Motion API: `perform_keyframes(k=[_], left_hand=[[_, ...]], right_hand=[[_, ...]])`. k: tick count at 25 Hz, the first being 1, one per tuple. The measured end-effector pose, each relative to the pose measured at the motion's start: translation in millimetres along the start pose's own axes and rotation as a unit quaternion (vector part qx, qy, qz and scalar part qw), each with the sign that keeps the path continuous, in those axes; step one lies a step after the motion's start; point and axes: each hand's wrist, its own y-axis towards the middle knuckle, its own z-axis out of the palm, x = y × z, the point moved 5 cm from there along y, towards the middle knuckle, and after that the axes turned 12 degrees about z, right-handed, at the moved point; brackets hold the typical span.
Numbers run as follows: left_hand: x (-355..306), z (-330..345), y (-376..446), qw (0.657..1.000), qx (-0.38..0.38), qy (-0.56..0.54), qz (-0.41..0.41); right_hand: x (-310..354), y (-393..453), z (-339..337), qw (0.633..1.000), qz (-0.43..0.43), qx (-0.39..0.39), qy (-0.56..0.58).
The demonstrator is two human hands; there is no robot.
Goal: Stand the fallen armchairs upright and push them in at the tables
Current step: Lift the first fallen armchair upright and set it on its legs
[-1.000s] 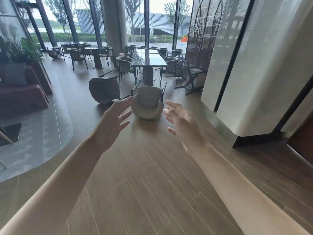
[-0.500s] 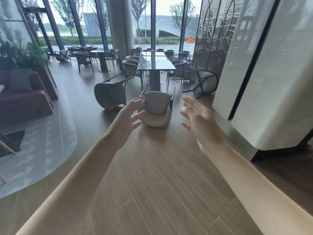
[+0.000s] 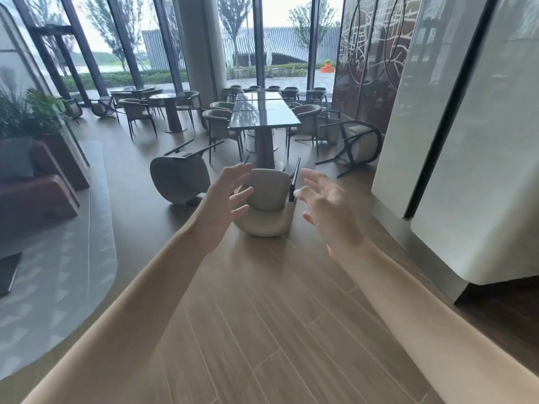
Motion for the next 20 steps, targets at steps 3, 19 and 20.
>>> perform_keyframes(k=[3,19,20], left_hand=[[15.0,9.2,56.4,1.0,-0.007,0.001,0.015],[101.6,-64.9,307.2,0.998,-0.053,-0.025,-0.012],[101.4,-74.4,327.9,0.998,-0.054,-0.028,-0.008]], right_hand=[[4.0,64.4,-7.8,1.0,0.008,0.005,0.012],[-2.7,326.6,80.0,0.998,0.037,0.039,0.04],[2.1,345.3,88.4,0.998,0.034,0.037,0.04]])
